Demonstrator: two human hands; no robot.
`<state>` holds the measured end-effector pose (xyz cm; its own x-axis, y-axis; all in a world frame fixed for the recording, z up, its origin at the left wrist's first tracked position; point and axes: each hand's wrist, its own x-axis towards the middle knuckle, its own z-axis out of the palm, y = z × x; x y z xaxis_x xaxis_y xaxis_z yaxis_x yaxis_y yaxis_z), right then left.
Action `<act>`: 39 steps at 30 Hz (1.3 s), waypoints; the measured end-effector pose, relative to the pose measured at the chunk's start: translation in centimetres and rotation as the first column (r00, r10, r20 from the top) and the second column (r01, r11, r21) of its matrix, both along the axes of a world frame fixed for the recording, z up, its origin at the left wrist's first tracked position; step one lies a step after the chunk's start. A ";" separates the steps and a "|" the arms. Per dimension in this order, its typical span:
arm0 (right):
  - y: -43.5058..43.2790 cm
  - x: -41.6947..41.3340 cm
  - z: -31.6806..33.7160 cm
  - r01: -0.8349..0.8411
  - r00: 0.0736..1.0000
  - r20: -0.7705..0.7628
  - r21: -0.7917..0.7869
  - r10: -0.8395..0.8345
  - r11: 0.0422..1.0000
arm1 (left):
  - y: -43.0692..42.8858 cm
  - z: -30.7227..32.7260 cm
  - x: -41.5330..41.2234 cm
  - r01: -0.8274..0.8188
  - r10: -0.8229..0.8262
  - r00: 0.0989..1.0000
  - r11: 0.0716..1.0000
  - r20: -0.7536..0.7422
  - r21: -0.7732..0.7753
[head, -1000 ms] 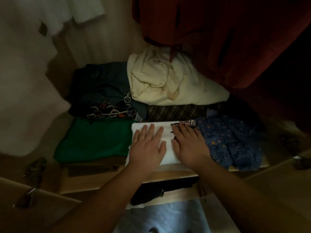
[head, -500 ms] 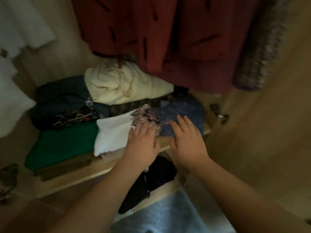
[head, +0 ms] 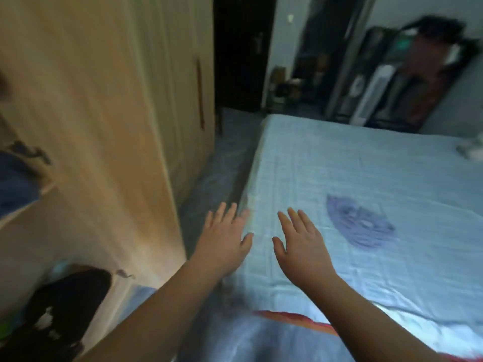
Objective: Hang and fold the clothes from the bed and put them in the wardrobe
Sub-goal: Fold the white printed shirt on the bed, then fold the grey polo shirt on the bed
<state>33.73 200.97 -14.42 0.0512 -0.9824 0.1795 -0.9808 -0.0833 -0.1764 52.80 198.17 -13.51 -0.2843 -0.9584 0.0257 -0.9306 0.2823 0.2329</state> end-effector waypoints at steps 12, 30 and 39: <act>7.6 -25.2 -1.9 0.487 0.871 0.052 0.033 -0.488 0.873 | -1.6 -2.4 -28.3 0.466 -0.469 0.879 0.883 0.088 0.051; -13.5 -51.2 -10.4 0.436 0.875 0.058 0.339 -0.481 0.834 | -24.4 -14.2 -54.7 0.492 -0.493 0.869 0.846 -0.048 0.205; -23.5 -61.8 -18.3 0.376 0.839 0.197 0.463 -0.506 0.803 | -32.6 -20.8 -63.3 0.375 -0.334 0.926 0.868 -0.176 0.325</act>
